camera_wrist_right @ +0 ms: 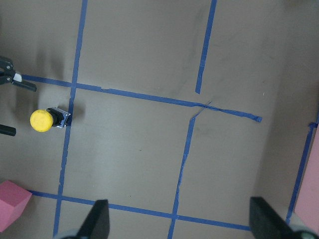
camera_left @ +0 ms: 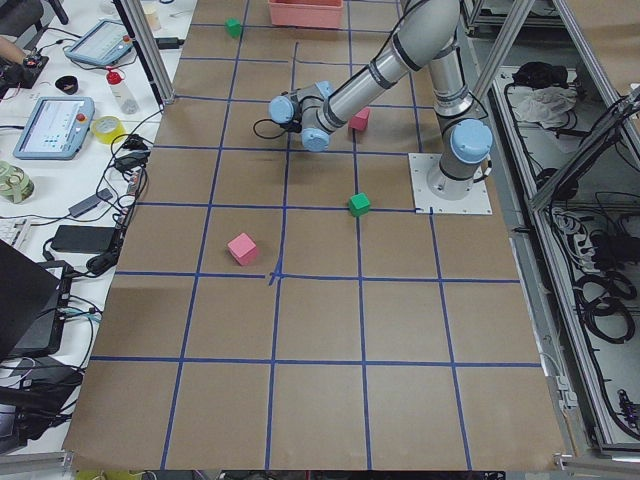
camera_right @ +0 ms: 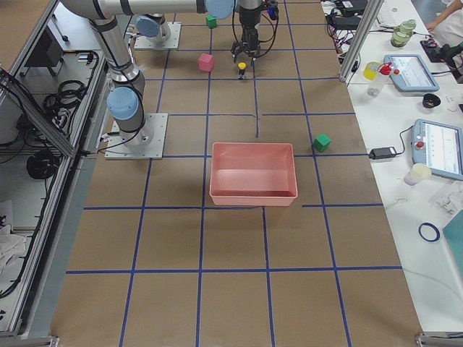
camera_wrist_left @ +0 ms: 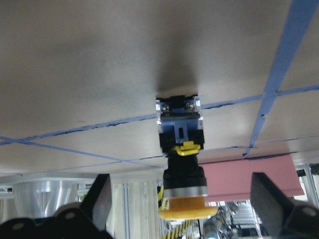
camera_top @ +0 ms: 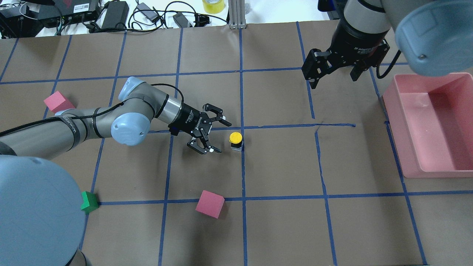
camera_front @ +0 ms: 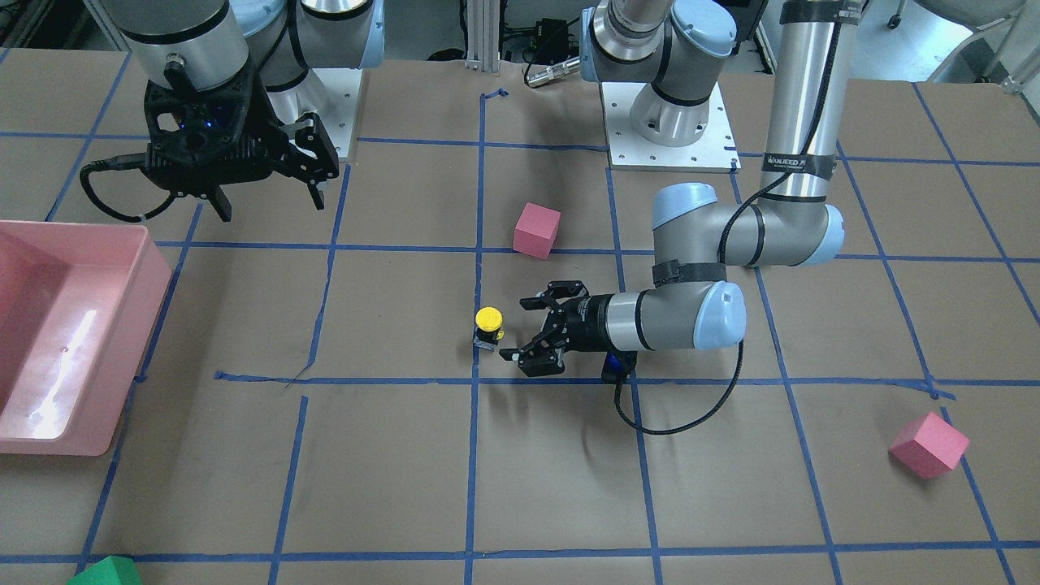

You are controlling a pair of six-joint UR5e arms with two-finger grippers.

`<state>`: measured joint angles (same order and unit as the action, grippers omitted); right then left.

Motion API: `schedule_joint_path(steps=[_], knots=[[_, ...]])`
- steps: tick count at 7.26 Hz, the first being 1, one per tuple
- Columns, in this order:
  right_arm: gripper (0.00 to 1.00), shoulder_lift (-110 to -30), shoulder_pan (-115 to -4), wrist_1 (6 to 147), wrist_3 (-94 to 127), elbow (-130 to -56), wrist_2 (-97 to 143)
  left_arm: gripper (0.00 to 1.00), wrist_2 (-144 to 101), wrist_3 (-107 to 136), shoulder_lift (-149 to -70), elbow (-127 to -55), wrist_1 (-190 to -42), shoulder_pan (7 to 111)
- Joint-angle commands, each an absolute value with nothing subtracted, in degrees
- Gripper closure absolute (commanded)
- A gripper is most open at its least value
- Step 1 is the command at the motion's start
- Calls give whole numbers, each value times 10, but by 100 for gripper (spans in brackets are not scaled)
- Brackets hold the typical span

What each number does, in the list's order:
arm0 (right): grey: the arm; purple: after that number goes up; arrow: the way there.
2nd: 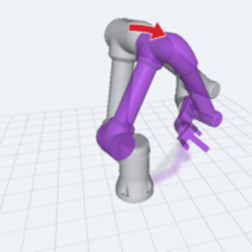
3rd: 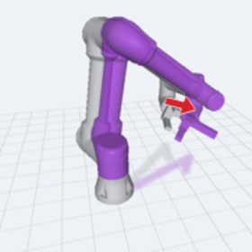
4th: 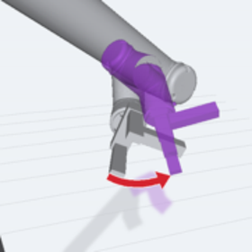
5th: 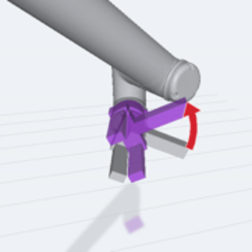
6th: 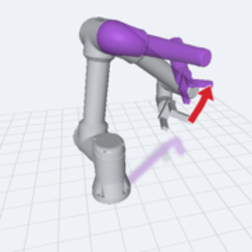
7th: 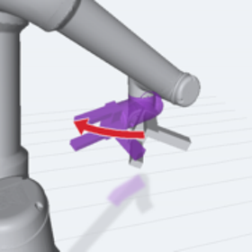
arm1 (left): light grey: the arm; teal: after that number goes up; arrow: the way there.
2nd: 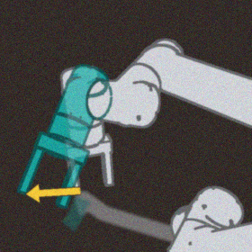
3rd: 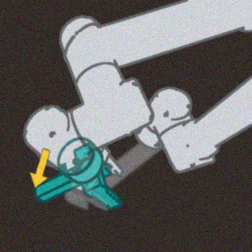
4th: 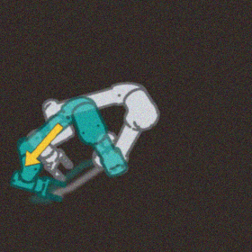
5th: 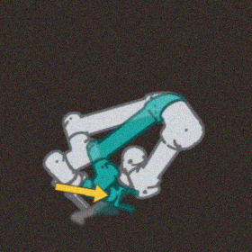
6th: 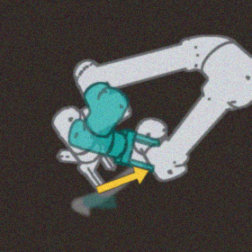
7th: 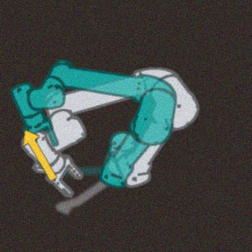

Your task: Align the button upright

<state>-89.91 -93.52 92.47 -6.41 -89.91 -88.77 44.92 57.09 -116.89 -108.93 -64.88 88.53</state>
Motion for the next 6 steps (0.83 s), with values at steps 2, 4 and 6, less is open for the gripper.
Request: schedule_joint_path(steps=[2, 4, 6], knots=[[0, -899, -935, 925, -64, -899, -888, 0, 636, 518, -1124, -984, -674, 875], [0, -899, -935, 925, -64, -899, -888, 0, 803, 272, -1083, -952, -691, 866], [0, -899, -935, 925, -64, -899, -887, 0, 809, 115, -1032, -924, -696, 868]])
